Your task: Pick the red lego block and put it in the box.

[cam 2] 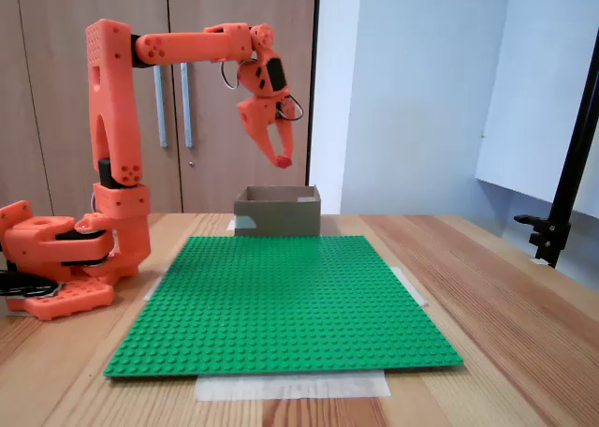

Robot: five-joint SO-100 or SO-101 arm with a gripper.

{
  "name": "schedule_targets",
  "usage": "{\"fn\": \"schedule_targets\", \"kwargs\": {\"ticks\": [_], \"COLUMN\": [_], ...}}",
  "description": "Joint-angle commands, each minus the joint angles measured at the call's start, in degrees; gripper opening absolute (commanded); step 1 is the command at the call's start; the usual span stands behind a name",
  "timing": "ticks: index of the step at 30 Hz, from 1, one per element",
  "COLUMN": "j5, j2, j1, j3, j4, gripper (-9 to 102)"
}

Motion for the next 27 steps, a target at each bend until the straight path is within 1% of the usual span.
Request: {"fn": "schedule_targets", "kwargs": {"ticks": [1,8,15,27], "j5": [0.4,-0.1,-0.1,-2.3], "j2": [1.1,-2.5,-7.7,-11.3], "j1": [-0.7,-2.0,-3.9,-4.1], "j3": [-2.4,-4.0,-8.7,-9.8], "j4": [-1.1,-1.7,0.4,0.5], "gripper": [8,8,8,9]}}
